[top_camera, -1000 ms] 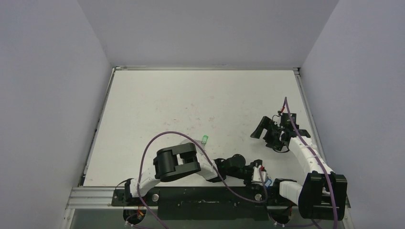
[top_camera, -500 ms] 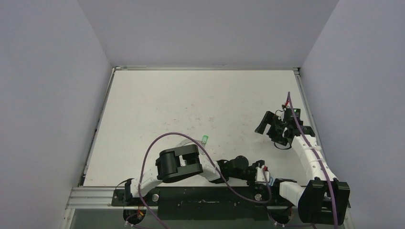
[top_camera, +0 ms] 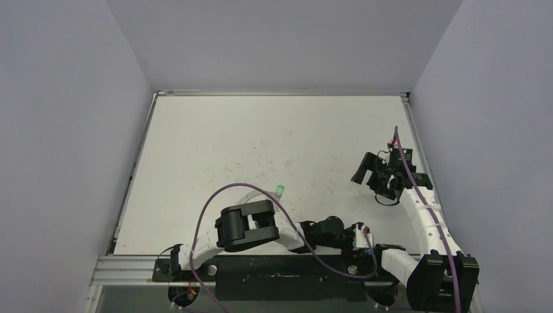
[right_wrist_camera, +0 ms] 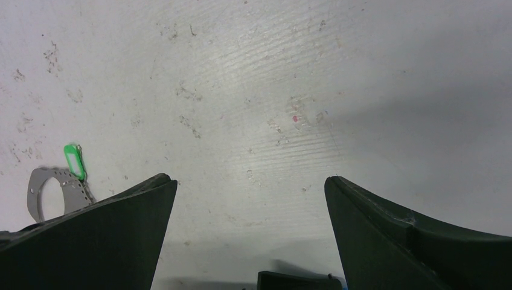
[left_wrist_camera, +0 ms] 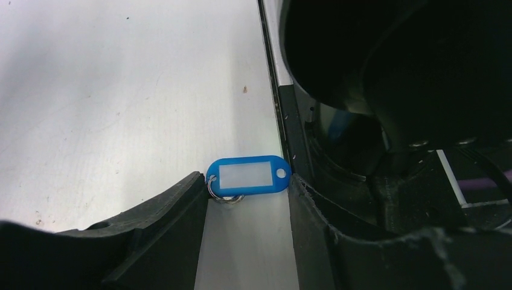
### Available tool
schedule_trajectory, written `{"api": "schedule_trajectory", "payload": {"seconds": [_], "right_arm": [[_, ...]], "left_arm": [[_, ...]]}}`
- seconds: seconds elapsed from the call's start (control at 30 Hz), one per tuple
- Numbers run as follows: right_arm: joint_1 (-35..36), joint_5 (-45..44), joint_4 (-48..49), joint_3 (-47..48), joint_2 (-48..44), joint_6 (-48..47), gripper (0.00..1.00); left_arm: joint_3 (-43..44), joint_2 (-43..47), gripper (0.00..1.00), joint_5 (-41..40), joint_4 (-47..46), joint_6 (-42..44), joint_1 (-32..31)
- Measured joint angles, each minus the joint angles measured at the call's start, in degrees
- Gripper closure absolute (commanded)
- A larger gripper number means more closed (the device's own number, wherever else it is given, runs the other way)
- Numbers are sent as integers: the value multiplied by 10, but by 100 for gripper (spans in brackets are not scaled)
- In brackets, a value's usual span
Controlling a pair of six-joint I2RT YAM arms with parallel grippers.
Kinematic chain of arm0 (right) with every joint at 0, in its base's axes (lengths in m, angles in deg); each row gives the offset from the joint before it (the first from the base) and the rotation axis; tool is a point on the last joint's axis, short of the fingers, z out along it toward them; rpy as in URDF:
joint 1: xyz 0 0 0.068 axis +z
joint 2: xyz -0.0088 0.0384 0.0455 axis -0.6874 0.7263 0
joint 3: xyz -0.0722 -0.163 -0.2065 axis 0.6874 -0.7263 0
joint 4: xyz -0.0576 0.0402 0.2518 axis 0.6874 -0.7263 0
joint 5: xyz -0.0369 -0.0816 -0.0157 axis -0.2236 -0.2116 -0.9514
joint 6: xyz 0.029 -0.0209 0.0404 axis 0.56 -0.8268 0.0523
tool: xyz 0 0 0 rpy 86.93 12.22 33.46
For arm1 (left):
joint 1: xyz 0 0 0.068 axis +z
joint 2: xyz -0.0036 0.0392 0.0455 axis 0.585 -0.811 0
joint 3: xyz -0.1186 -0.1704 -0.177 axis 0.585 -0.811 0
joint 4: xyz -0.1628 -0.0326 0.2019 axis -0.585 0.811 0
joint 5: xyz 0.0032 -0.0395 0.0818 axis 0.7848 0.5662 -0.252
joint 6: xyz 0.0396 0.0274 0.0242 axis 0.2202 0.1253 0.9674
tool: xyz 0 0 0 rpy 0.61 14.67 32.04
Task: Put the keys on the keyring
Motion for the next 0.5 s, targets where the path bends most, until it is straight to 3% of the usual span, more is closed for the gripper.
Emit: {"api": "schedule_trajectory", "payload": {"seconds": [0.27,0.5], "right_arm": [[0,0,-6,0,-2,0,0],[0,0,-17,0,-18,0,0]], "left_arm": [[-1,-2,62,-8,-14,-37,6],[-14,-4,65,-103,-42,-48,97]]}}
